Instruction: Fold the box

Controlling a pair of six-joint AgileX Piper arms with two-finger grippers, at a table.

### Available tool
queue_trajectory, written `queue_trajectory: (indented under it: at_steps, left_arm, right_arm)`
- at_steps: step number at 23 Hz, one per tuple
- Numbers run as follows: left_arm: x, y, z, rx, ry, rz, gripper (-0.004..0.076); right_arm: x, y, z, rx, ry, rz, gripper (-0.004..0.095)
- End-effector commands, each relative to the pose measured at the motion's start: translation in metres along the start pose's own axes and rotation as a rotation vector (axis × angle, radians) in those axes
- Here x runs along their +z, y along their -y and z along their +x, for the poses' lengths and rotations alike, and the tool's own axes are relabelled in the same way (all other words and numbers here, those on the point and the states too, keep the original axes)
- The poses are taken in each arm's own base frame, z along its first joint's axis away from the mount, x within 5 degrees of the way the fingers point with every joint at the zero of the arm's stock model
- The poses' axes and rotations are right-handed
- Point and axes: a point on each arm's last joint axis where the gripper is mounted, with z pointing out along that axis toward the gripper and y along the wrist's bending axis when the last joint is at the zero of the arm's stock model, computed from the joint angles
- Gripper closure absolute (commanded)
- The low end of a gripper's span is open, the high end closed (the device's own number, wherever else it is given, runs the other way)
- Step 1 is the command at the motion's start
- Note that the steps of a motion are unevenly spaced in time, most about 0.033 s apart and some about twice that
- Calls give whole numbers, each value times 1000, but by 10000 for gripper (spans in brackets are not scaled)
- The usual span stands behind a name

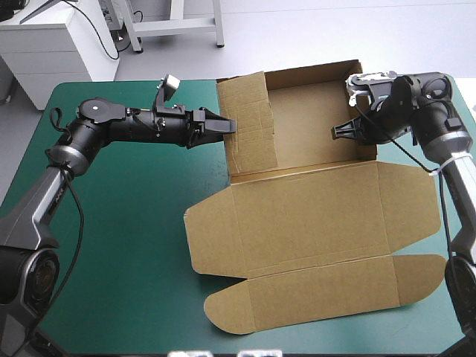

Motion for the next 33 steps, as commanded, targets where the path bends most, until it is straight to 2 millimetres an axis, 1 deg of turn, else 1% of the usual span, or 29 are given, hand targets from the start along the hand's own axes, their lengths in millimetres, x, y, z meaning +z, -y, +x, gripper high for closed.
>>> queue_trajectory:
  at_steps: [1, 4, 6, 7, 8, 11, 15, 19, 22, 26, 28, 30, 33]
  left_arm:
    - [-9, 33, -4, 23, 45, 35, 254]
    - [-4, 34, -1, 65, 55, -97, 253]
    - [0, 41, 3, 112, 72, -201, 253]
    - [4, 43, 6, 137, 78, -252, 253]
    - [6, 47, 6, 156, 116, -308, 253]
    - [10, 55, 7, 155, 193, -394, 254]
    - [14, 62, 4, 118, 288, -417, 254]
    - [18, 66, 3, 105, 345, -426, 267]
    - [21, 67, 4, 118, 358, -442, 271]
    - [20, 67, 3, 123, 372, -452, 276]
    - [19, 69, 2, 123, 387, -445, 332]
    - [17, 71, 2, 121, 395, -439, 481]
    - [18, 72, 1, 98, 408, -421, 737]
  right_arm:
    - [-28, -5, -7, 22, 129, -45, 921]
    - [-34, -5, -10, 14, 151, -34, 921]
    - [-46, -11, -16, -31, 187, 7, 921]
    - [-52, -18, -18, -45, 210, 22, 921]
    - [-59, -23, -21, -71, 232, 58, 921]
    - [-66, -34, -23, -93, 263, 100, 921]
    - [-68, -48, -22, -116, 282, 130, 921]
    - [-70, -58, -22, -131, 304, 152, 921]
    - [-72, -62, -22, -143, 319, 173, 922]
    - [-72, -62, -22, -136, 320, 181, 922]
    - [-72, -60, -22, -134, 318, 199, 922]
    - [-72, -60, -22, -135, 318, 200, 922]
    - [-72, -60, -22, -135, 316, 203, 922]
